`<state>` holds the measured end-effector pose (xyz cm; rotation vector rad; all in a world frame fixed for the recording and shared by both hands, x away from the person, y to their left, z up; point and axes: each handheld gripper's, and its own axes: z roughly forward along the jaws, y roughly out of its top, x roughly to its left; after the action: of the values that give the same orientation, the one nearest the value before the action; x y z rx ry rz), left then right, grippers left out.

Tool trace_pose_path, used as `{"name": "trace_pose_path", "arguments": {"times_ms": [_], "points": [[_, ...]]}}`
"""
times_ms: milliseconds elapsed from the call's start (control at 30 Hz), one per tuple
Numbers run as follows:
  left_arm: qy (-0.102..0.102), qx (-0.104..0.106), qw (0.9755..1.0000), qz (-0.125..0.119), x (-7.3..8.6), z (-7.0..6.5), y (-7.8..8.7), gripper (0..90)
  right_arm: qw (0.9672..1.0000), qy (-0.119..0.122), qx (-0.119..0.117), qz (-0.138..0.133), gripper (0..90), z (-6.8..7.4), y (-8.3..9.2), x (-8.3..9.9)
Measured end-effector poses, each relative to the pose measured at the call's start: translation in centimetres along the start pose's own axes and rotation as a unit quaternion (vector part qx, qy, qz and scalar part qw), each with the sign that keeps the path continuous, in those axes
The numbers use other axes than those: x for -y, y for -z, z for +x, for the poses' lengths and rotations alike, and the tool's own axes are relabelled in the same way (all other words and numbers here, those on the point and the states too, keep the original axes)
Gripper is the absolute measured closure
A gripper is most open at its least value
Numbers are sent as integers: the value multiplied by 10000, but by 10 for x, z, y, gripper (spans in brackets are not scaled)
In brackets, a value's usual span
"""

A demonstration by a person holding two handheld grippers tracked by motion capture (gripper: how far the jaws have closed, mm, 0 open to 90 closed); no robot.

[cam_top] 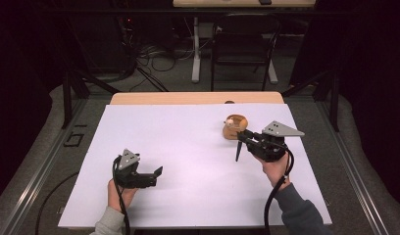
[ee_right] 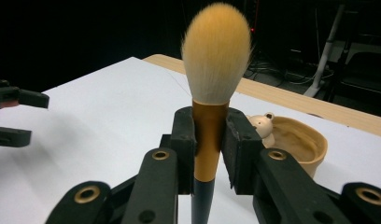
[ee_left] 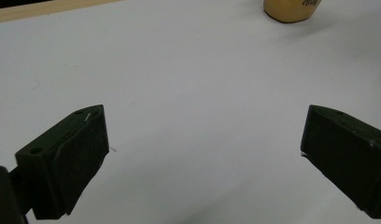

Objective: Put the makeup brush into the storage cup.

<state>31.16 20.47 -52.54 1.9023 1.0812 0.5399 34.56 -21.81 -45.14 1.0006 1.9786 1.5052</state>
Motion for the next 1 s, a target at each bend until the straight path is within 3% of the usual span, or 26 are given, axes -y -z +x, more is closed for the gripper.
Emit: {"name": "trace_pose_path", "arguments": {"times_ms": [400,633,867,1000], "points": [[277,-53,9995,134,14,11,9,1,9999,26,151,36,762,-9,2,-4],[255,-178,9993,204,18,13,15,1,9998,70,197,15,762,-12,1,-7],[45,-350,9991,248,17,15,12,1,9996,79,270,-44,761,-17,0,-10],[85,-354,9990,269,18,18,10,1,9995,65,306,-28,762,-20,1,-11]]}}
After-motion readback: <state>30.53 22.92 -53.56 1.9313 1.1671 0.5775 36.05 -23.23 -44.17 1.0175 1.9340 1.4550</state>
